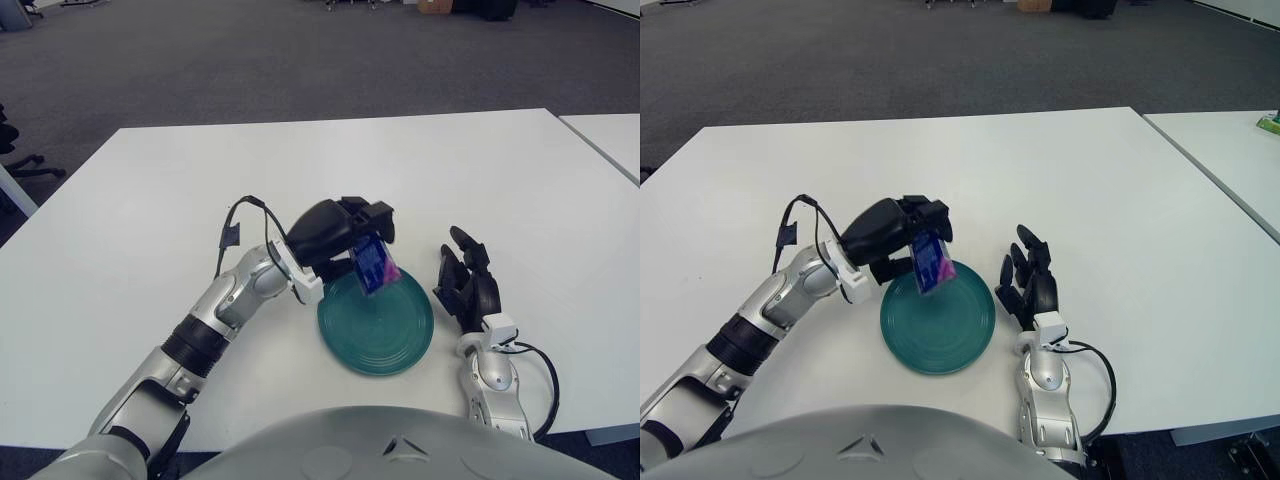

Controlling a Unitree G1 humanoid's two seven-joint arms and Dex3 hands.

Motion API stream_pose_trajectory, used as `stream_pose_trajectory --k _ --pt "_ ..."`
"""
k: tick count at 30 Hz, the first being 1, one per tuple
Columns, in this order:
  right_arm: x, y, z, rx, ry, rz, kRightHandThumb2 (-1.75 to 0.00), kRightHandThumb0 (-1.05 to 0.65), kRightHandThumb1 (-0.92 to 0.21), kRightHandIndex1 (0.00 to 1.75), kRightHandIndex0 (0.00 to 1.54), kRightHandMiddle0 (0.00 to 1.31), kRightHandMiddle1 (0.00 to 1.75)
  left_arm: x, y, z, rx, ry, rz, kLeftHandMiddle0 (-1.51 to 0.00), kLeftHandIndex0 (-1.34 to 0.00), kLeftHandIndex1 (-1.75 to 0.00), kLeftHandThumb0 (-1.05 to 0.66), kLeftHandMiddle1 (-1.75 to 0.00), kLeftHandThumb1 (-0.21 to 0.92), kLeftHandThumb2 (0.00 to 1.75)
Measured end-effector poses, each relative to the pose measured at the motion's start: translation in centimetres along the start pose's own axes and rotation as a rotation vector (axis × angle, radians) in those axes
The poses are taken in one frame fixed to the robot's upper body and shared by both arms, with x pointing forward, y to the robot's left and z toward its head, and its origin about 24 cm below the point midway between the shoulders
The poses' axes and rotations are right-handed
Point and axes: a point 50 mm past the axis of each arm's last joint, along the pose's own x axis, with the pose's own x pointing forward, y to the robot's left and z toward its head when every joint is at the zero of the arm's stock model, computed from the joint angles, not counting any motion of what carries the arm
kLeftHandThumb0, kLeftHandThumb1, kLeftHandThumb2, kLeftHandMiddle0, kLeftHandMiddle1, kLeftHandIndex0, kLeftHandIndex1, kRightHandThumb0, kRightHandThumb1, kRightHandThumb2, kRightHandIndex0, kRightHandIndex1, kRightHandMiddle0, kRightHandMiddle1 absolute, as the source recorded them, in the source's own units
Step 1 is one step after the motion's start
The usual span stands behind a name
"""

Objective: Put the gum into the plate.

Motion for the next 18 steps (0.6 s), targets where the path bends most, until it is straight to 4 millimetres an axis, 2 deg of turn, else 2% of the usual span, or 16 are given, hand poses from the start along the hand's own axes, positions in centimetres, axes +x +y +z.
stream_pose_trajectory --k 3,5,9,14,16,18 --pt "0.0 0.0 0.0 0.001 -0.003 0.0 -0.8 -0.73 -0.92 0.0 0.33 0.0 0.55 -0.2 -0.9 0.0 0.057 -0.034 -0.05 -0.88 -0.64 -1.75 0.0 -1.67 -0.01 1.67" --pt "0.0 0.0 -0.1 0.002 -0.006 -0.001 -0.79 -0.72 -0.92 0.0 0.33 0.0 0.56 -0.3 -1.3 -0.1 0.087 -0.053 -0.091 -0.86 -0.63 -1.75 0.0 -1.68 0.0 1.66" --pt "0.0 0.0 -0.1 0.01 -0.01 -0.005 -0.79 -0.71 -0.92 0.0 0.33 0.0 0.56 -0.5 -1.5 -0.3 0.107 -0.081 -0.185 -0.83 -0.62 -1.75 0.0 -1.73 0.02 1.66" --pt "0.0 0.1 -0.1 0.02 -0.011 -0.009 -0.79 -0.71 -0.92 0.0 0.32 0.0 0.57 -0.4 -1.7 -0.3 0.115 -0.103 -0.249 -0.87 -0.67 -1.75 0.0 -1.74 -0.05 1.73" --pt "0.0 0.1 -0.1 0.024 -0.011 -0.011 -0.79 -0.7 -0.92 0.0 0.32 0.0 0.58 -0.4 -1.8 -0.2 0.117 -0.108 -0.254 -0.85 -0.65 -1.75 0.0 -1.74 -0.02 1.7" --pt "0.0 0.1 -0.1 0.028 -0.01 -0.012 -0.8 -0.69 -0.92 0.0 0.32 0.0 0.59 -0.4 -1.9 -0.2 0.118 -0.11 -0.255 -0.77 -0.53 -1.75 0.0 -1.74 0.11 1.56"
